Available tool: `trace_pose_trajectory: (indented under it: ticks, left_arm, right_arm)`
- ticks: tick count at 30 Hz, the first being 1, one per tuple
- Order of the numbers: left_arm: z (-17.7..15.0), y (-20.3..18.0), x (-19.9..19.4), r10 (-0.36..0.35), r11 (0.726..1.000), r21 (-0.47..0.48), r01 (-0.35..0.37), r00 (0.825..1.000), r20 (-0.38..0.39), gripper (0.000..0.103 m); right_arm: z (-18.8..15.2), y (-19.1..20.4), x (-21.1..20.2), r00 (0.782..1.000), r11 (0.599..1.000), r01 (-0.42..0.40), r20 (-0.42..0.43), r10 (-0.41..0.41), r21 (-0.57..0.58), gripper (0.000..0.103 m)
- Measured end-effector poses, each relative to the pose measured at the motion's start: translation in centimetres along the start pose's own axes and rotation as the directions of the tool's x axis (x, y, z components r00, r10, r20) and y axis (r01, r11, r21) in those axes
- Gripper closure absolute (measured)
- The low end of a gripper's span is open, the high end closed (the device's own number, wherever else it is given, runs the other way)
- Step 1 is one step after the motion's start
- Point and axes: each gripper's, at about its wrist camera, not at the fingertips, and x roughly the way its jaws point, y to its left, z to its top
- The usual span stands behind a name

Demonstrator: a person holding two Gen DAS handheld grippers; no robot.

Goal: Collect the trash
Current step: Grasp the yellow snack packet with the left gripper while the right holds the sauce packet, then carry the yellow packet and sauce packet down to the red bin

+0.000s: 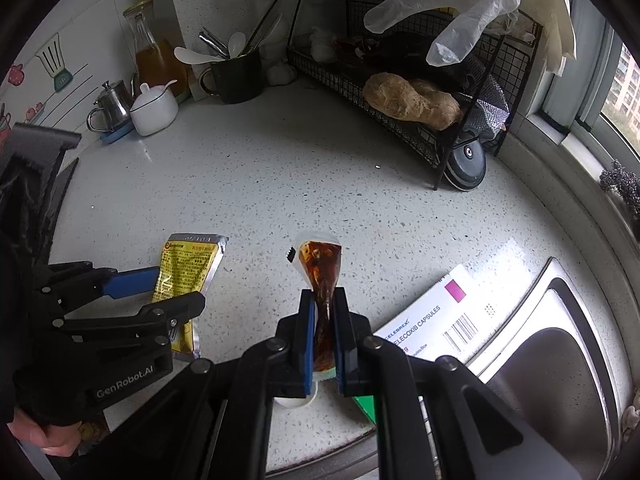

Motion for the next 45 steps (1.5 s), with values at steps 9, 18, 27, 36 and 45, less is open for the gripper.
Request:
trace_pose_trajectory:
  ticks: [9,18,27,36,45]
  left_arm:
    - [-2.2,3.9,-4.1,-0.018,0.998,-0.055,0.02,0.999,0.048,0.063]
    - [-8.3,7.6,-8.8,0.002,1.0,-0.026,0.001,0.996,0.091,0.063]
    - [-16.7,11.3,-12.4,-0.005,0.999,-0.042,0.009,0.996,0.087,0.063]
    - [-25.6,14.0,-14.0,0.004,0.999,-0.042,-0.002,0.999,0.048,0.063]
    - [-31.2,14.9,-11.5,0.044,0.999,-0.01,-0.044,0.999,0.003,0.063]
  right_arm:
    - [-1.7,3.9,-2.2,1.0,1.0,-0.015,0.012,0.016,-0.017,0.096]
    - [-5.1,8.4,-5.3,0.999,0.999,-0.025,0.033,0.026,-0.031,0.096]
    - [-10.6,14.3,-7.8,0.999,0.999,-0.043,0.02,0.044,-0.026,0.096]
    - [-16.5,19.2,-9.1,0.998,0.997,-0.065,-0.01,0.064,-0.032,0.096]
    - [-21.2,21.2,-5.1,0.989,0.994,-0.11,-0.098,0.107,-0.023,0.096]
